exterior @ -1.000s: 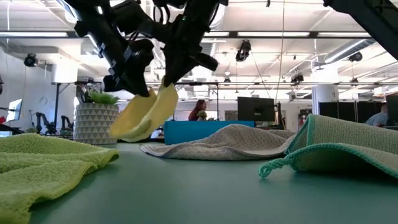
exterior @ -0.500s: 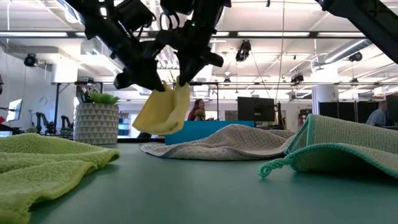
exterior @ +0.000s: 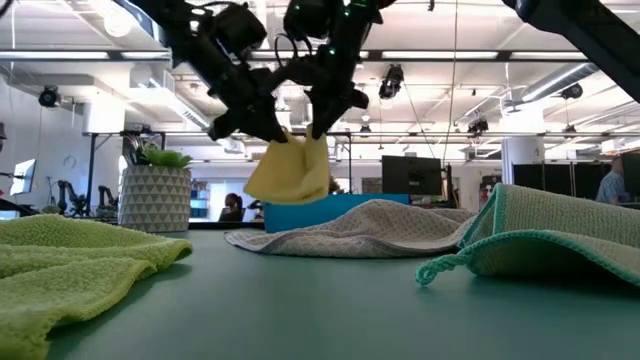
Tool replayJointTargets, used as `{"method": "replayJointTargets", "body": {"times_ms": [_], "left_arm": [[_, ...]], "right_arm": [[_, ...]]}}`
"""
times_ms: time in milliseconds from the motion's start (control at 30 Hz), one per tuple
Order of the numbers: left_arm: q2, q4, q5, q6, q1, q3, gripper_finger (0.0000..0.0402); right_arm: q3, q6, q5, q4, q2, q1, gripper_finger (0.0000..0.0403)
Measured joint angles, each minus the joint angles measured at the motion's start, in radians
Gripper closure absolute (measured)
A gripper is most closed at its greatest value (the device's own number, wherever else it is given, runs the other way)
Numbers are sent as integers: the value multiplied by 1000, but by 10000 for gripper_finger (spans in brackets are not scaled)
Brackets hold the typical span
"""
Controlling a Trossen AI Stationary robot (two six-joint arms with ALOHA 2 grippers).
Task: Fold microfiber towels
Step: Put the yellow microfiber cloth into the blue bin
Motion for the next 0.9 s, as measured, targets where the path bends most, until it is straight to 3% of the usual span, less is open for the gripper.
{"method": "replayJointTargets", "body": {"times_ms": [567,900], "left_arm": [[206,-1,-2,-2,91,235,400],[270,-18,8,-22,114,289,400]], "right_arm": [[0,-275,-156,5,-18,-237,394],[-37,-316,-265,46,-15,-330,394]]}}
